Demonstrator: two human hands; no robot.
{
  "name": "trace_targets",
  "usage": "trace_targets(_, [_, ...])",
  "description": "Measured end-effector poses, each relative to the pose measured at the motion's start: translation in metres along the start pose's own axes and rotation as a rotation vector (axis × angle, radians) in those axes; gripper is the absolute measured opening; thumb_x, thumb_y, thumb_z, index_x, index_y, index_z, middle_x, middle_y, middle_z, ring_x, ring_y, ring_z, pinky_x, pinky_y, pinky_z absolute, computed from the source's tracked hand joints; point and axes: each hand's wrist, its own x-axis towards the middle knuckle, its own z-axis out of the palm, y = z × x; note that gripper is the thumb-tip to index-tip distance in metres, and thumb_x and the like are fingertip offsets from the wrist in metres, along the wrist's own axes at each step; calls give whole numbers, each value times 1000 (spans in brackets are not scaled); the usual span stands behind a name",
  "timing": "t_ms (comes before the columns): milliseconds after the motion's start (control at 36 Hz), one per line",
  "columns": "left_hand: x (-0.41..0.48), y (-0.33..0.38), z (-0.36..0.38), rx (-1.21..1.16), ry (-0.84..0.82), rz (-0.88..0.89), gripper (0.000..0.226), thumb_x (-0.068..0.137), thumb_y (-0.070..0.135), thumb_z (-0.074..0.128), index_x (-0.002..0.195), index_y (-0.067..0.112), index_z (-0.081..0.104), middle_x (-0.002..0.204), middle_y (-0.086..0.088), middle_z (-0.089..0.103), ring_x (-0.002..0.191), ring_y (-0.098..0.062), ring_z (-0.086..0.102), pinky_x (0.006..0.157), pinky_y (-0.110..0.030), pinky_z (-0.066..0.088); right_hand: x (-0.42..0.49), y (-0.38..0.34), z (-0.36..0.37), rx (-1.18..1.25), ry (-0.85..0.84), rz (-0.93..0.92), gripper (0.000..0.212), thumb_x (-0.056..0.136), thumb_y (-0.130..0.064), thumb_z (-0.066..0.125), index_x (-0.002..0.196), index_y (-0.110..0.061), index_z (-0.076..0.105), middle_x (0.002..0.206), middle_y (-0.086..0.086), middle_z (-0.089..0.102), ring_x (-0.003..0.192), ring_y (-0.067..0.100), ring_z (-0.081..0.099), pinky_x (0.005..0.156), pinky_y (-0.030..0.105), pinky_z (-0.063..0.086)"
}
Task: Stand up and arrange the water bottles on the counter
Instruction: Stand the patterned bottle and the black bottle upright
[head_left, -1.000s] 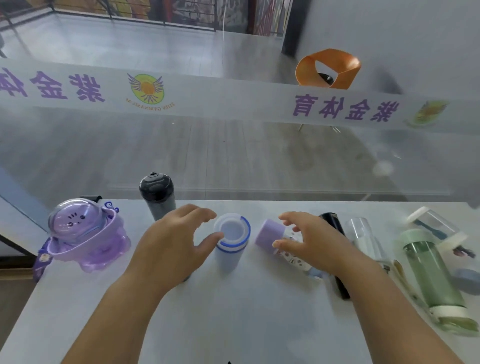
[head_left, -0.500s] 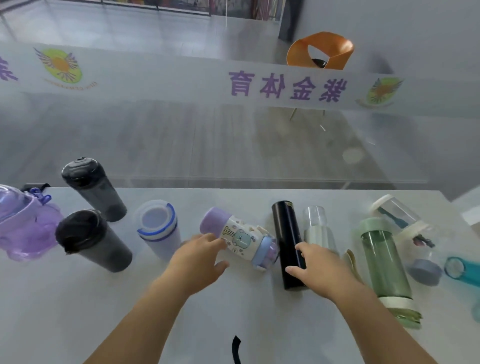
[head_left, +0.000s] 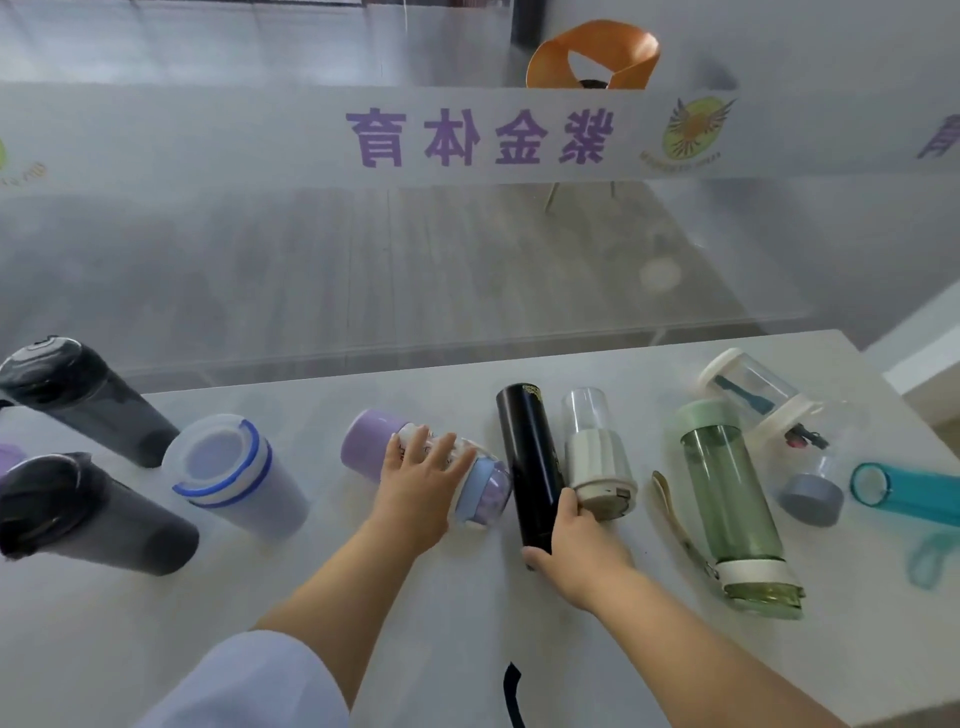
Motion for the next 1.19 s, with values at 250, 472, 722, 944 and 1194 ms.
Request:
trace_targets(250, [0,14,4,97,65,-100,89,21,13,77,103,20,45,95,0,67,88,-42,59,70,-56,51,5,2,0,215,-22,33,66,86,-31,61,131,-8,20,129,20,47,111,34,54,89,39,48])
trace_targets(472, [-18,5,-2,-78,238,-142,72,39,21,75,107,22,54,105,2,65,93,-41,56,74,-48,46,-4,12,-26,229,74,2,49,78,-38,56,116,-15,33,103,9,57,90,29,57,71,37,52])
trace_targets(722, [-27,-16,-36,-656,406,-322,80,55,42,86,123,26,48,121,7,61,101,-22,59,93,-31,42,-9,4,-82,247,361,-54,48,74,-46,58,111,-19,45,95,0,60,92,26,54,76,37,49])
trace_targets(944, [-47,-27,-39,-1244,438,-577,76,42,53,79,109,34,48,99,17,63,89,-13,65,80,-42,56,6,-22,-127,335,481,-237,51,73,-32,65,117,-16,45,98,-2,54,102,25,42,76,32,39])
trace_targets(1194, [-57,-30,-35,-1220,437,-561,77,48,41,88,115,29,52,118,1,54,103,-11,60,82,-29,54,31,-65,-152,162,504,-540,57,80,-27,68,131,-14,46,127,5,50,113,27,42,92,28,33])
